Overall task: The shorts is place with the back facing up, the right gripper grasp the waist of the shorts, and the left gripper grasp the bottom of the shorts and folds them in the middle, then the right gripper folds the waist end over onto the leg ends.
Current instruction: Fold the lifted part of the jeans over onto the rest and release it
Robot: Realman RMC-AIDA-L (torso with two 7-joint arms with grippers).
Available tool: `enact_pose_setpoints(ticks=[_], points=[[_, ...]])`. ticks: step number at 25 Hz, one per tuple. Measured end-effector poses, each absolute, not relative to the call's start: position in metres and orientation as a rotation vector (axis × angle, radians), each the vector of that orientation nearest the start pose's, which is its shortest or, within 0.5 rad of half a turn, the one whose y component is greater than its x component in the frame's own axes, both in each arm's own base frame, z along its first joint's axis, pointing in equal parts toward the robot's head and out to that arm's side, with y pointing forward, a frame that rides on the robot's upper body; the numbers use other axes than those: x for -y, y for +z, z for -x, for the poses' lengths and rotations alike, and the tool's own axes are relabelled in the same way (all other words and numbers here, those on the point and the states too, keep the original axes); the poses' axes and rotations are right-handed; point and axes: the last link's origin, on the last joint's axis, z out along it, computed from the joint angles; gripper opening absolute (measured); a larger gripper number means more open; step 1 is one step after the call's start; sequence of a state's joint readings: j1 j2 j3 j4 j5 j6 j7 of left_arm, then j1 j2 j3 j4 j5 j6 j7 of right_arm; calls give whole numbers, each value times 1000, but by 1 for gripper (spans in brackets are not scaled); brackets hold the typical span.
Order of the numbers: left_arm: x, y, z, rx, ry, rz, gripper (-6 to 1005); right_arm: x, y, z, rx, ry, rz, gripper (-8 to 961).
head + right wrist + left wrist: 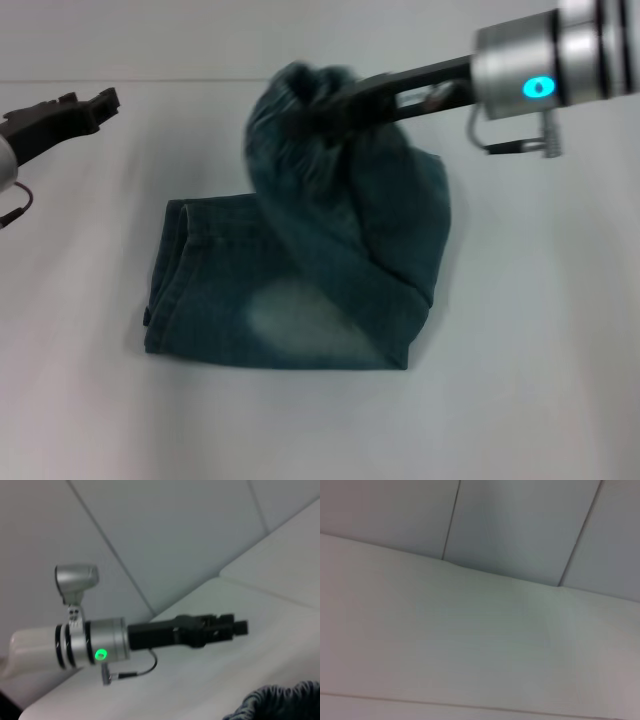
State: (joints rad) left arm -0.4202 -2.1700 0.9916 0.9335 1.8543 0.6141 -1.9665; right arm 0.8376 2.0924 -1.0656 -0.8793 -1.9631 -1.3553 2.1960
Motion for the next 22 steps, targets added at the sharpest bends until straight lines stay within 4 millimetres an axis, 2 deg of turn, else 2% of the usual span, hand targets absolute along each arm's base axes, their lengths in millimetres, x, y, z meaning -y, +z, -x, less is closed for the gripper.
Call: enact_pose_setpoints(ticks=[3, 9, 16, 22], points=[[-403, 35, 291, 1086, -555, 1806, 555, -404, -39, -93, -949, 482, 2890, 101], [-402, 38, 298, 1079, -534, 1766, 551, -402, -65, -81, -922, 368, 2955, 98], [-406, 40, 295, 1060, -530, 1762, 545, -403, -81, -79, -870, 270, 2950, 106], [-408, 35, 289, 1050, -530, 1791, 545, -404, -86, -82, -840, 224, 2938, 125]])
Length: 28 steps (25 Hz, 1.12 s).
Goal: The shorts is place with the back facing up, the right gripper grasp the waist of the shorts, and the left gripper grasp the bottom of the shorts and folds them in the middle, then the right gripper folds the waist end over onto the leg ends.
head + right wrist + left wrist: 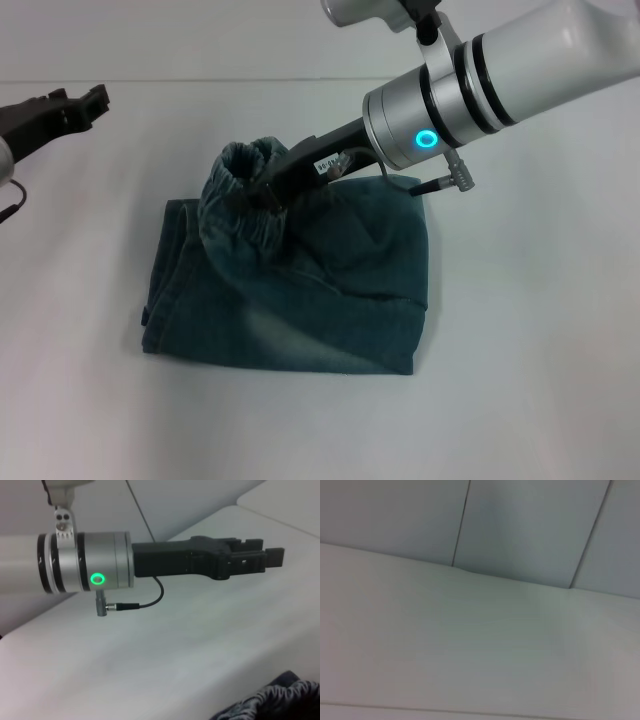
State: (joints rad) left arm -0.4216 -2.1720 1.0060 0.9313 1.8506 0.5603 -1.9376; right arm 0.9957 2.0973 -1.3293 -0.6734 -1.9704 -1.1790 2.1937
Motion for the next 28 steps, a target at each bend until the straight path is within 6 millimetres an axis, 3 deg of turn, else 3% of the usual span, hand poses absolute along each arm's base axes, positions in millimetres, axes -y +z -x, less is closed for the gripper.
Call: enact_pose_setpoints(ticks=[7, 14, 20, 21, 26, 28], points=[[-409, 29, 284, 1039, -525, 1817, 546, -401, -91, -85, -751, 133, 2958, 147], [-409, 29, 283, 1037, -523, 1817, 546, -408, -85, -89, -707, 142, 2903, 340], [-406, 34, 290, 1057, -529, 1791, 547, -397, -66, -106, -710, 321, 2850, 615], [-405, 35, 292, 1062, -533, 1787, 547, -390, -56, -115, -742, 429, 2827, 648], [-400, 39, 293, 1091, -579, 1806, 548, -378, -36, -135, -770, 614, 2771, 812], [-394, 46, 293, 1110, -656, 1821, 616, -371, -27, -146, -766, 686, 2747, 865]])
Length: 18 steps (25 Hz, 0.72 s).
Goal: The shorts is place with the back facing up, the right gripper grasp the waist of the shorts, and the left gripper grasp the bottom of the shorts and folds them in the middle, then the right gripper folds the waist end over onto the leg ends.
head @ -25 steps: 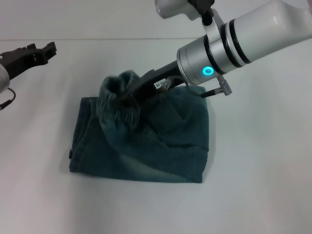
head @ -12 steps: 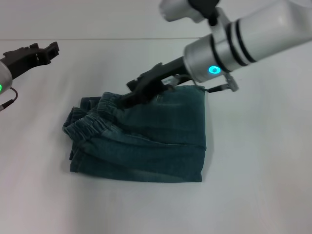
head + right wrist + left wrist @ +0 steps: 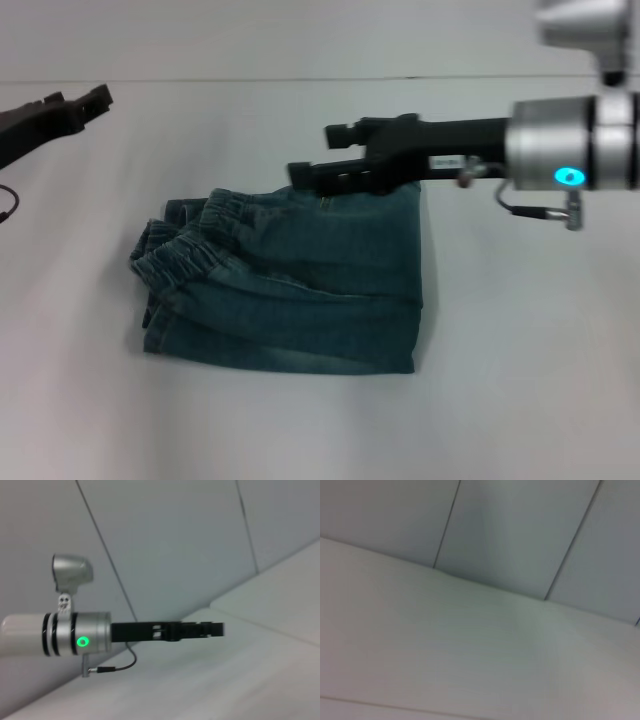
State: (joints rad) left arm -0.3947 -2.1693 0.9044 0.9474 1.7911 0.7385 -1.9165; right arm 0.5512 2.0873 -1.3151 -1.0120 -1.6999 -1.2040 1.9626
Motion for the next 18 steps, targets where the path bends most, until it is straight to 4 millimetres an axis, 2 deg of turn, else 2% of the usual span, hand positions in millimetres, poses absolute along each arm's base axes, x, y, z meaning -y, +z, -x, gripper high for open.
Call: enact_pose_setpoints(ticks=[3, 9, 13, 18], points=[[-388, 52, 292, 1119, -751, 1821, 704, -362, -16, -164, -768, 774, 2702, 944], [-364, 57, 292, 1121, -1016, 1845, 821, -344, 14, -205, -753, 916, 2542, 943], [-348, 55, 295, 1116, -1133, 1857, 900, -331, 29, -229, -705, 925, 2487, 943], [-331, 50, 299, 1091, -1209, 1884, 901, -310, 38, -251, -625, 923, 2469, 943]])
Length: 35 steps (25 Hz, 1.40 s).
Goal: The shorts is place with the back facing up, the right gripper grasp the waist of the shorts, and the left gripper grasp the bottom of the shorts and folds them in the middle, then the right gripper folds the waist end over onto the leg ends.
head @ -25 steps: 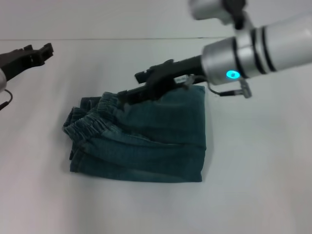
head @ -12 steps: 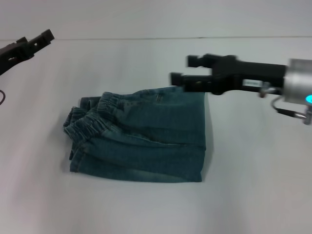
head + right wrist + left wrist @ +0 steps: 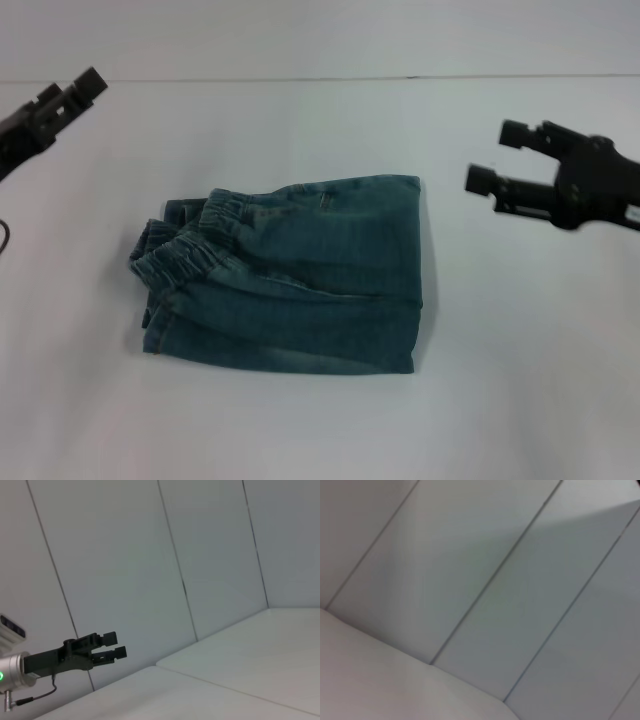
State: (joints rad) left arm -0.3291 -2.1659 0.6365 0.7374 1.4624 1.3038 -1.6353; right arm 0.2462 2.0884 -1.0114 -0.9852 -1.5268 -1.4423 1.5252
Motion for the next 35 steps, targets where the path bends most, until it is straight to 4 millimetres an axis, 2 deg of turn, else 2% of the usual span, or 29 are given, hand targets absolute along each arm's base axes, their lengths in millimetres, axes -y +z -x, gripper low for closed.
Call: enact_pose_setpoints(ticks=[8, 13, 20, 25, 30, 35], points=[[-306, 39, 300, 1071, -1261, 1969, 900, -282, 41, -263, -488, 1013, 2517, 942], [-294, 35, 300, 1060, -1267, 2029, 898, -272, 43, -269, -455, 999, 2554, 941], [-283, 27, 293, 1025, -1254, 2164, 897, -269, 42, -271, -520, 985, 2598, 940], [-274, 18, 285, 992, -1197, 2345, 892, -273, 25, -268, -611, 858, 2795, 940], [-267, 7, 282, 990, -1138, 2471, 891, -279, 14, -265, -638, 815, 2868, 939], [-264, 2, 281, 969, -1117, 2518, 891, -279, 12, -263, -671, 797, 2899, 939]])
